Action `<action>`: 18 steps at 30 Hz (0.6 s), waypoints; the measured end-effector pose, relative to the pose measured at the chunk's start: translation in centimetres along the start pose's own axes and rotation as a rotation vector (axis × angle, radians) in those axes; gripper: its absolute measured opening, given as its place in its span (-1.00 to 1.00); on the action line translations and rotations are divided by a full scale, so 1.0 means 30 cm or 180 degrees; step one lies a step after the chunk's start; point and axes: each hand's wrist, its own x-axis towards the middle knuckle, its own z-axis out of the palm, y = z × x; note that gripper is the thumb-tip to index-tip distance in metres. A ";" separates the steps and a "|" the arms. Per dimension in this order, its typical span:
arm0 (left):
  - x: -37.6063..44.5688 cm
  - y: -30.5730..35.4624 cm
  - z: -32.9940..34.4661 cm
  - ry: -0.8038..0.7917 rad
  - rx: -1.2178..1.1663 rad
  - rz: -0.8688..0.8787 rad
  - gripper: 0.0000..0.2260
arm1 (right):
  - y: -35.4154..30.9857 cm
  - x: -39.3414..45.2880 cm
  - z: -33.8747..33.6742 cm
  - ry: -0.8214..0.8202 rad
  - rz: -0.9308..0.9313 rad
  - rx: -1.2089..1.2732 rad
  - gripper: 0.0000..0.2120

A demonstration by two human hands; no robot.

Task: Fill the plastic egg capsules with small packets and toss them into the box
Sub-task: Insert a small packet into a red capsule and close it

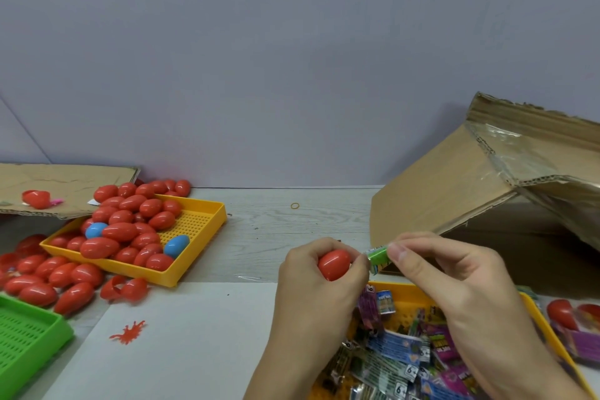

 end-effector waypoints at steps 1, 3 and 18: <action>0.000 0.000 0.000 -0.0021 0.0001 -0.0001 -0.83 | -0.001 0.000 0.000 0.0009 -0.0008 -0.0013 -0.78; -0.002 0.000 0.001 -0.0075 0.0020 -0.0004 -0.83 | -0.001 0.000 -0.001 0.0014 0.0014 0.0011 -0.77; -0.004 -0.012 0.002 -0.0188 0.0166 0.0164 -0.83 | 0.021 0.000 0.002 -0.0107 0.0094 -0.0470 -0.77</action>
